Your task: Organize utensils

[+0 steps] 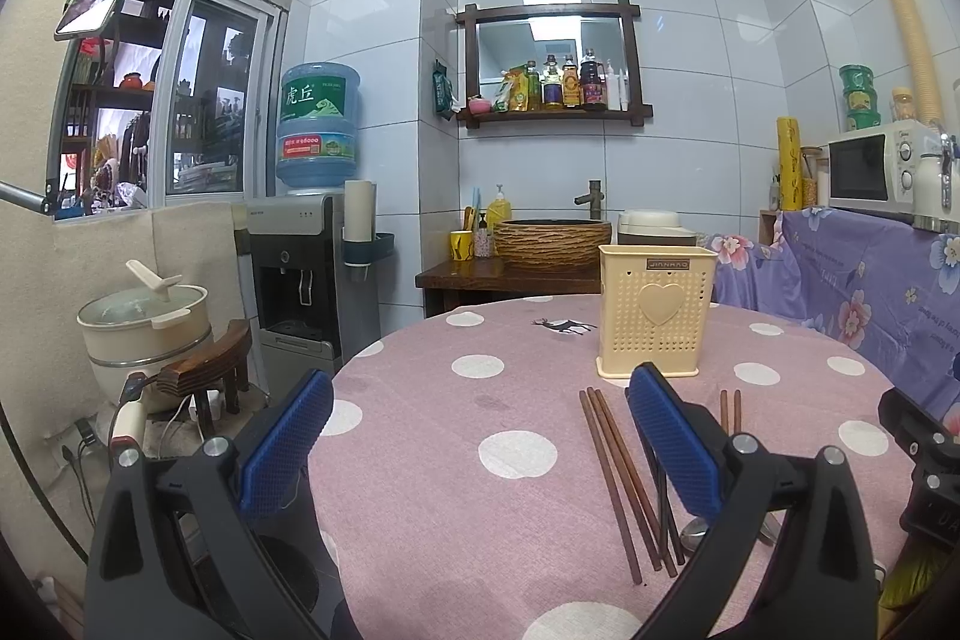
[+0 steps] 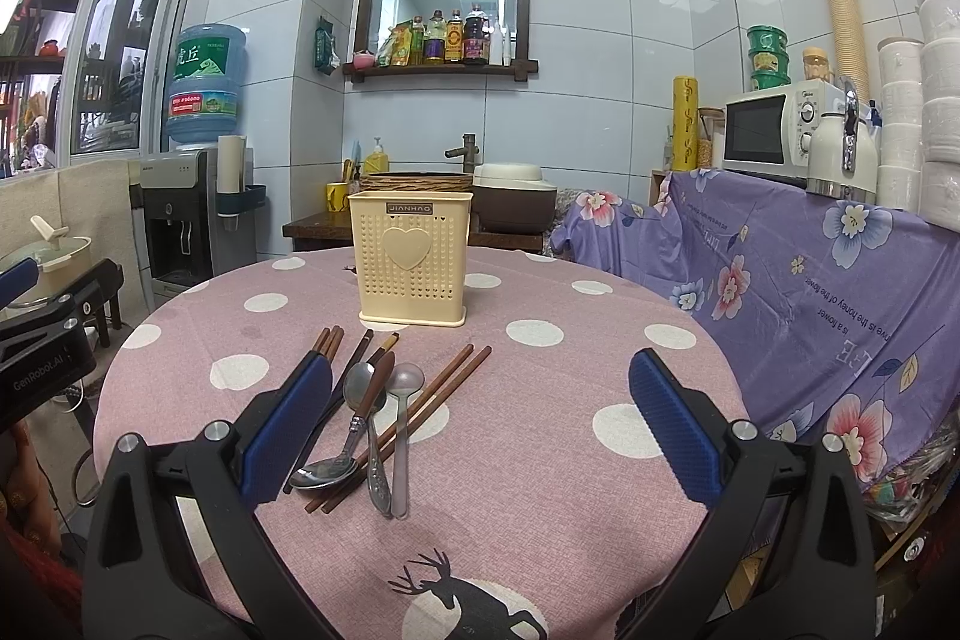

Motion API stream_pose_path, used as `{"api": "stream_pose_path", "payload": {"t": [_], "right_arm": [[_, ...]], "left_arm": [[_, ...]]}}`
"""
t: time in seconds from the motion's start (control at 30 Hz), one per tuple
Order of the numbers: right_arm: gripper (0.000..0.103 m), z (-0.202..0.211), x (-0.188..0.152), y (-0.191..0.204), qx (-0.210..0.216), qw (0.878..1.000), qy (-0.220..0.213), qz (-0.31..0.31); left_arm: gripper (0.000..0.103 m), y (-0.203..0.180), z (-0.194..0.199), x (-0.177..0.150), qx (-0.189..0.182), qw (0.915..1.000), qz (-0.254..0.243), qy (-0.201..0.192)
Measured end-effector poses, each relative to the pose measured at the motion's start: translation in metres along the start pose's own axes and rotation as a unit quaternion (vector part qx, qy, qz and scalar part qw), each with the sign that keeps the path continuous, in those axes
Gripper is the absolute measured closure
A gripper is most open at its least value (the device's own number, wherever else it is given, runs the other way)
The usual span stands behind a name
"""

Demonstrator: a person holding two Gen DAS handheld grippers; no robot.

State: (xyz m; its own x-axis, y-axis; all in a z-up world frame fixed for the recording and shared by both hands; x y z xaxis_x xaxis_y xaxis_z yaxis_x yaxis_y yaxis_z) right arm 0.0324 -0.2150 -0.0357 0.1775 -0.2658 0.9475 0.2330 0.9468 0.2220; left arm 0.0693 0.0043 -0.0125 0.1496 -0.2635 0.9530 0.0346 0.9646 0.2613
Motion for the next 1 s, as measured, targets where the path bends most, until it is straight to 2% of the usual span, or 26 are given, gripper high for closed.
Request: {"api": "stream_pose_path", "payload": {"t": [1.0], "right_arm": [[0.005,-0.0008,-0.0017,0.0002,0.0,1.0,0.0,0.001]], "left_arm": [[0.005,0.0002,-0.0012,-0.0024,0.001,1.0,-0.001,0.001]]}}
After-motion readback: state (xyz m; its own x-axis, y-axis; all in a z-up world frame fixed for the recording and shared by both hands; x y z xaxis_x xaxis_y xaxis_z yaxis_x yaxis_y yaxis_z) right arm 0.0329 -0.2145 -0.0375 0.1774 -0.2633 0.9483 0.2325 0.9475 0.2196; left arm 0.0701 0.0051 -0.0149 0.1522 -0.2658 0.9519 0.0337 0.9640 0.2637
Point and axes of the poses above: each gripper's, at about its wrist camera, not at the fingertips, and z roughly against the way its jaws point, y to its left, x to its top, the point moved 7 cm from there along -z, roughly the way its jaws point, and after that the axes turned 14 degrees about -z, right-handed, at the moved point
